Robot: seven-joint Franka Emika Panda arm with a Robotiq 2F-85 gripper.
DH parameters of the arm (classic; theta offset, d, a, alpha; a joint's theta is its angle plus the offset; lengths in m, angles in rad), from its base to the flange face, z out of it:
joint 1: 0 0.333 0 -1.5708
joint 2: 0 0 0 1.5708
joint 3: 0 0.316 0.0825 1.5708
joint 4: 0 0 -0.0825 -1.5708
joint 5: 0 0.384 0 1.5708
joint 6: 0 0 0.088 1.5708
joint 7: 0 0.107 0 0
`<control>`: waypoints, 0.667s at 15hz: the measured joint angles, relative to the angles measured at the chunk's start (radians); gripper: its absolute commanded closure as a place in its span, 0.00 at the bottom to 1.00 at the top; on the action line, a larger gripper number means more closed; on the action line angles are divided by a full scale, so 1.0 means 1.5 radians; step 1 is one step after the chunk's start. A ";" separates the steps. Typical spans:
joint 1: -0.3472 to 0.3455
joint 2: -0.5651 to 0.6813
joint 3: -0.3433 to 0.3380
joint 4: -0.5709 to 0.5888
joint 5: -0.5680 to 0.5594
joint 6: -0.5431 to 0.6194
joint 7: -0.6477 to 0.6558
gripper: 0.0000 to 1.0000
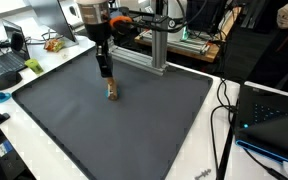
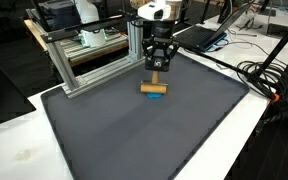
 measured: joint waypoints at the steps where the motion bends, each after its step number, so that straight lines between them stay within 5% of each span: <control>1: -0.001 0.001 0.000 0.001 0.001 0.000 -0.001 0.78; 10: -0.007 0.003 0.000 0.002 0.010 0.007 -0.011 0.78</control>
